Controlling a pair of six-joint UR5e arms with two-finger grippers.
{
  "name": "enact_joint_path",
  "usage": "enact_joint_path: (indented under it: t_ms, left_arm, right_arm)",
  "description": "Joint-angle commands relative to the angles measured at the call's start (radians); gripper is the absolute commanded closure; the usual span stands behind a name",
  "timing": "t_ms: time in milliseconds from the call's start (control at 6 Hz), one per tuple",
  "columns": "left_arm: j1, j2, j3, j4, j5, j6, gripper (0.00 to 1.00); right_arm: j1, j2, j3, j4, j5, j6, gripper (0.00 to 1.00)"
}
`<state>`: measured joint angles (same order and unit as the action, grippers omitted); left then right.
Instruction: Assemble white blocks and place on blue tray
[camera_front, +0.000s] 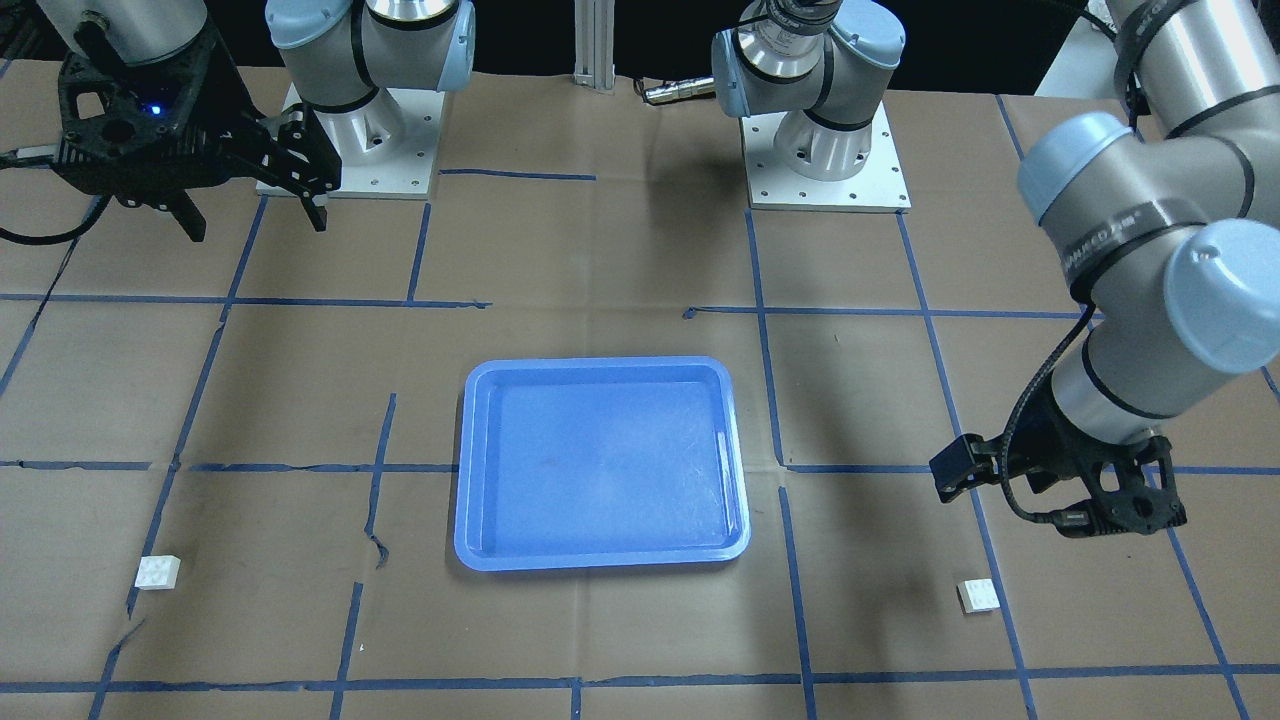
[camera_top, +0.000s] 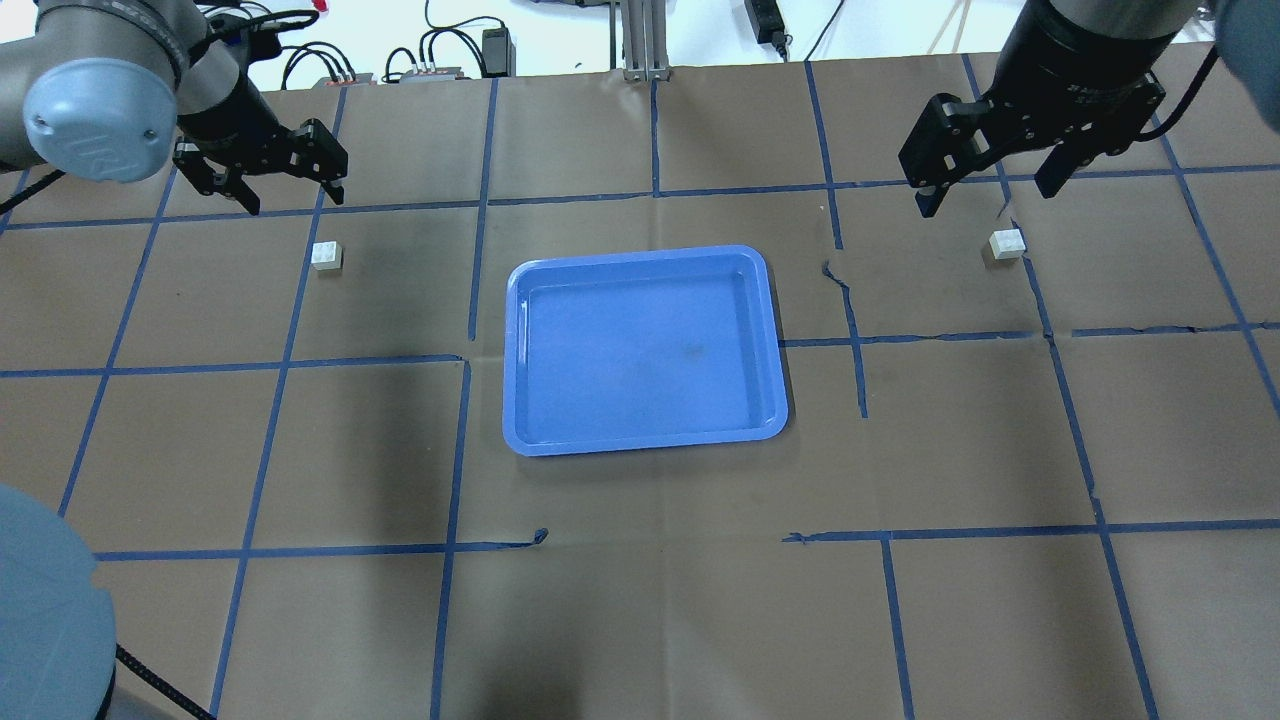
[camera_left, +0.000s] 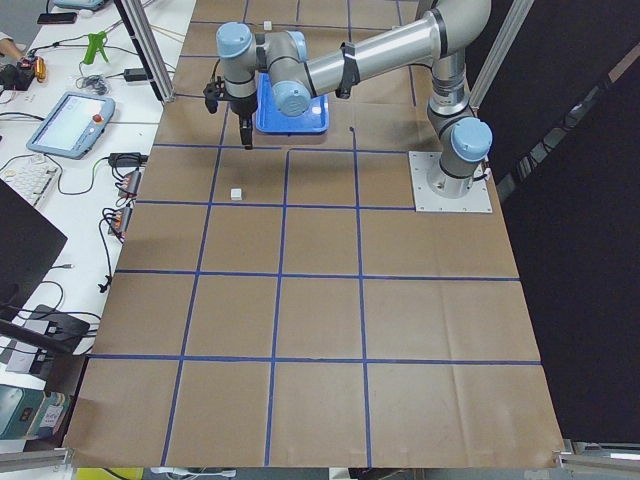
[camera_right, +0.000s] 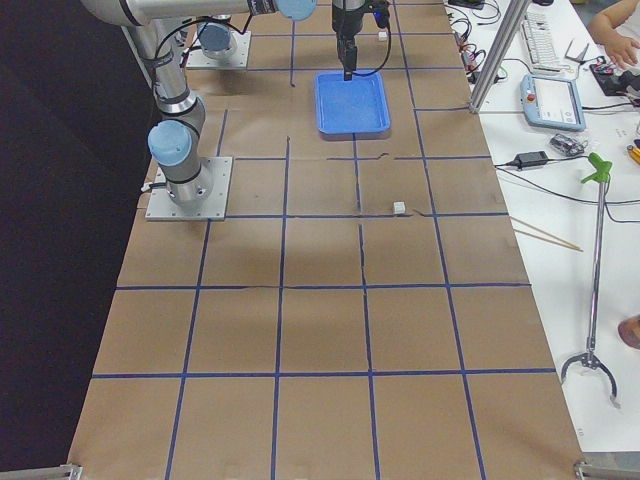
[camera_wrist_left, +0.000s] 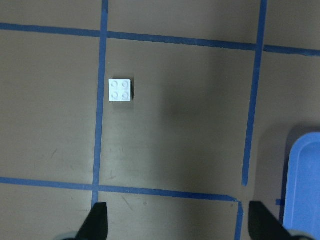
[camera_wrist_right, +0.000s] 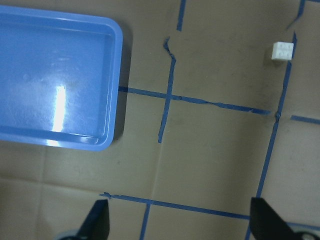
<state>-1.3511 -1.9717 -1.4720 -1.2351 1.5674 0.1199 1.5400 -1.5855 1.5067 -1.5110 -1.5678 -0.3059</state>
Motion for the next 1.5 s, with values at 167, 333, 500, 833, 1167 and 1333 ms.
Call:
enact_joint_path:
  t_ms: [167,333,500,833,1167,1333]
  left_arm:
    - [0.029,-0.189,0.087,0.078,0.006,0.023,0.01]
    - [0.047,-0.229,0.079,0.113,0.006,0.029,0.01]
    - [0.056,-0.272,0.072,0.168,0.006,0.040,0.01]
    - [0.058,-0.296,0.065,0.195,0.008,0.038,0.03]
    - [0.059,-0.297,0.052,0.194,0.010,0.040,0.58]
    - [0.058,-0.297,0.039,0.194,0.011,0.043,0.72]
  right_arm:
    - [-0.068,0.006,0.007,-0.014,-0.005,-0.567,0.00]
    - [-0.148,0.010,0.007,-0.018,0.002,-0.805,0.00]
    - [-0.211,0.044,0.001,-0.034,0.005,-1.048,0.00]
    - [-0.306,0.132,-0.044,-0.060,0.006,-1.462,0.00]
    - [-0.327,0.295,-0.210,-0.066,0.008,-1.646,0.00]
    - [-0.337,0.370,-0.291,-0.064,0.017,-1.709,0.00]
